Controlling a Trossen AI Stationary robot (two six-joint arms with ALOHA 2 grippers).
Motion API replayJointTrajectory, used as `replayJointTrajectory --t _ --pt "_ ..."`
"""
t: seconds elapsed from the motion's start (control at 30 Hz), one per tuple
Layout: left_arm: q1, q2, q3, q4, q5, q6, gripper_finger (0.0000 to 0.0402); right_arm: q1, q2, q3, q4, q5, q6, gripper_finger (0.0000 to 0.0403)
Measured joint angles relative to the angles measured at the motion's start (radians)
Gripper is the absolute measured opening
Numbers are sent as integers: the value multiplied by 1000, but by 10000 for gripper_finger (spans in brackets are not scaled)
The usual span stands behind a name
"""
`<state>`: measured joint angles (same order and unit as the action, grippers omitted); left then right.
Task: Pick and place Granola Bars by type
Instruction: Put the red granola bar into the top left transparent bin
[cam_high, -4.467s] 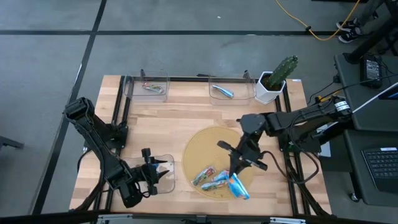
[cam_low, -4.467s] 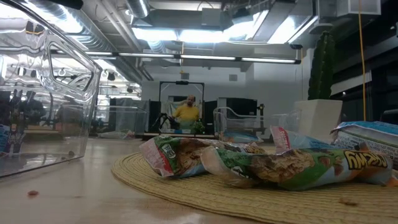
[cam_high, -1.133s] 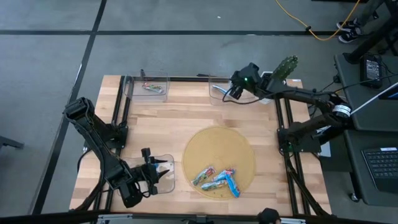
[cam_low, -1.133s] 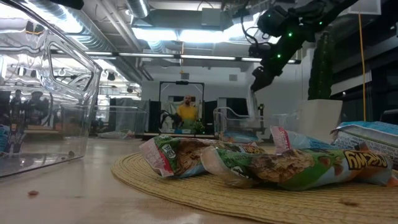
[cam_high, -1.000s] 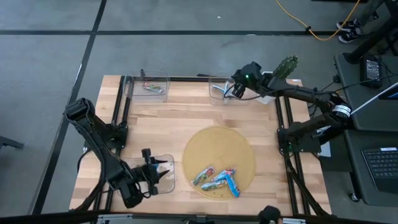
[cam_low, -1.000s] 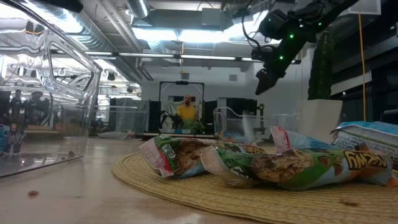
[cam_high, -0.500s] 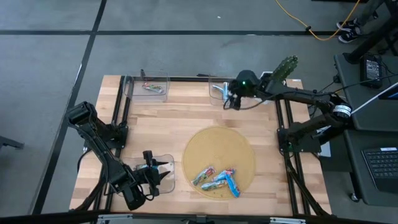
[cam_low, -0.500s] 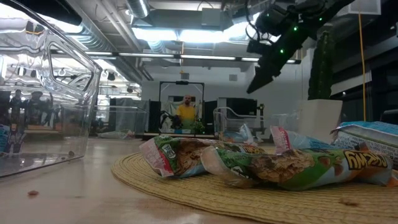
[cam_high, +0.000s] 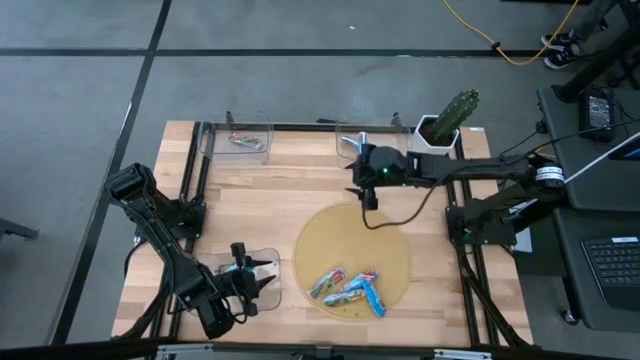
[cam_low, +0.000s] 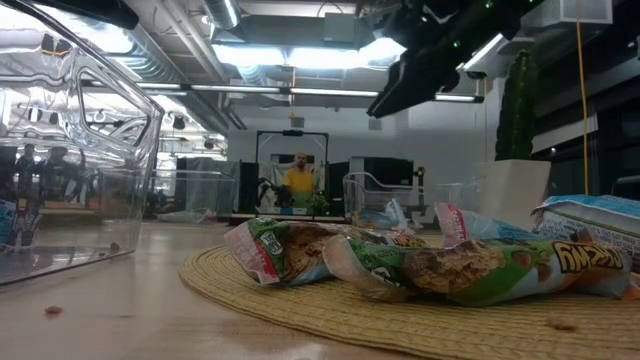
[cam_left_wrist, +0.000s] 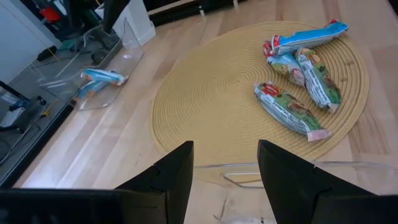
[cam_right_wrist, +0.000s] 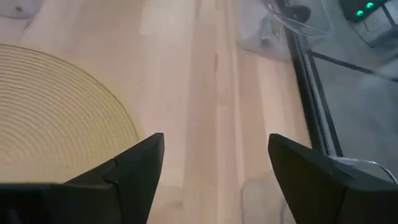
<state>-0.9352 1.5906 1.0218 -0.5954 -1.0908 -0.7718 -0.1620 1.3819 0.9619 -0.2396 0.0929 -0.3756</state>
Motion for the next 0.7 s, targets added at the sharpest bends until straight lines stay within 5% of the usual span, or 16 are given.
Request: replayJointTrajectory --t 0.7 --pt "-1 0 0 20 -16 1 171 290 0 0 -78 2 72 291"
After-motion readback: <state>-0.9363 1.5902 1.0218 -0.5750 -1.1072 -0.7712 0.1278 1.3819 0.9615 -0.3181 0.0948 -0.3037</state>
